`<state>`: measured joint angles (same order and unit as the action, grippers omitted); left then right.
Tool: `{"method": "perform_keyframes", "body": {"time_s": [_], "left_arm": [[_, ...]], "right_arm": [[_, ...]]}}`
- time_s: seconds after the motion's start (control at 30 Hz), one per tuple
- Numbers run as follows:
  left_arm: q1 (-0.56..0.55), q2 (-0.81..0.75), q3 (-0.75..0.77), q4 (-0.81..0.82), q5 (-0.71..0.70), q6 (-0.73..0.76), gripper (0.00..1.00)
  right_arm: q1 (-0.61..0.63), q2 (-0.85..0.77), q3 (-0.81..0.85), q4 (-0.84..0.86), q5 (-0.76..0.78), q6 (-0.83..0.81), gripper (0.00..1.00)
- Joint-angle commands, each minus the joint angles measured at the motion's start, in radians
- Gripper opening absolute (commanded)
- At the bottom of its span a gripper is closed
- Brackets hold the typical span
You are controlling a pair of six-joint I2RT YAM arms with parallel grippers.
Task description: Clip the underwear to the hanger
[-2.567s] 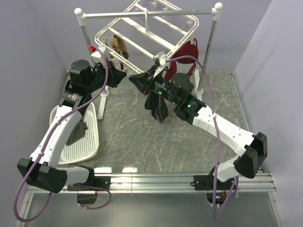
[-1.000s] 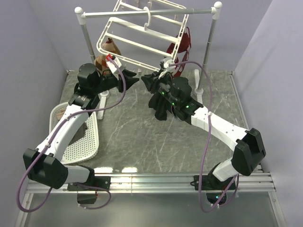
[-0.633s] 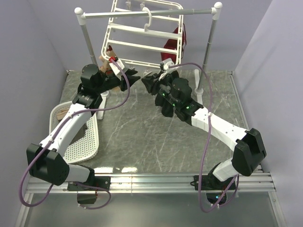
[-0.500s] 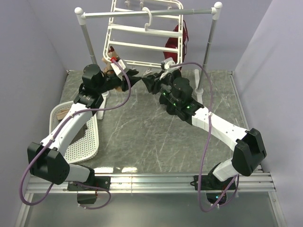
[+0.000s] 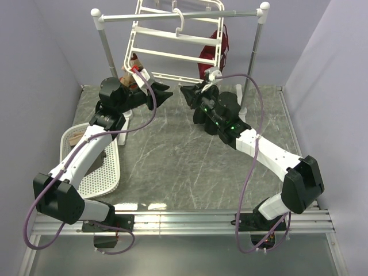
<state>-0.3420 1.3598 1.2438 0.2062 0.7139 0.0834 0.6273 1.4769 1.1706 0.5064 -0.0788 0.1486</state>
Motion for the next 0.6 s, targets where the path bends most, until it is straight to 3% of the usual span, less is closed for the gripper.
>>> {"method": "perform_keyframes", "body": {"time_s": [0.0, 0.1, 0.2, 0.37, 0.57], "left_arm": [[-0.003, -0.008, 0.04, 0.05, 0.054, -0.127, 0.37], [-0.009, -0.014, 0.028, 0.047, 0.061, -0.151, 0.36], [-0.02, -0.022, 0.02, 0.052, 0.019, -0.137, 0.38], [-0.044, -0.002, 0.04, 0.045, -0.065, -0.106, 0.41], [-0.052, 0.027, 0.057, 0.062, -0.071, -0.094, 0.42]], "right_arm": [[-0.003, -0.029, -0.02, 0.058, -0.039, 0.011, 0.19], [-0.005, -0.03, -0.032, 0.069, -0.058, 0.006, 0.19], [-0.005, -0.03, -0.031, 0.067, -0.07, 0.006, 0.3], [-0.003, -0.026, -0.028, 0.07, -0.079, 0.005, 0.33], [-0.003, -0.021, -0.032, 0.078, -0.095, -0.004, 0.35]]}}
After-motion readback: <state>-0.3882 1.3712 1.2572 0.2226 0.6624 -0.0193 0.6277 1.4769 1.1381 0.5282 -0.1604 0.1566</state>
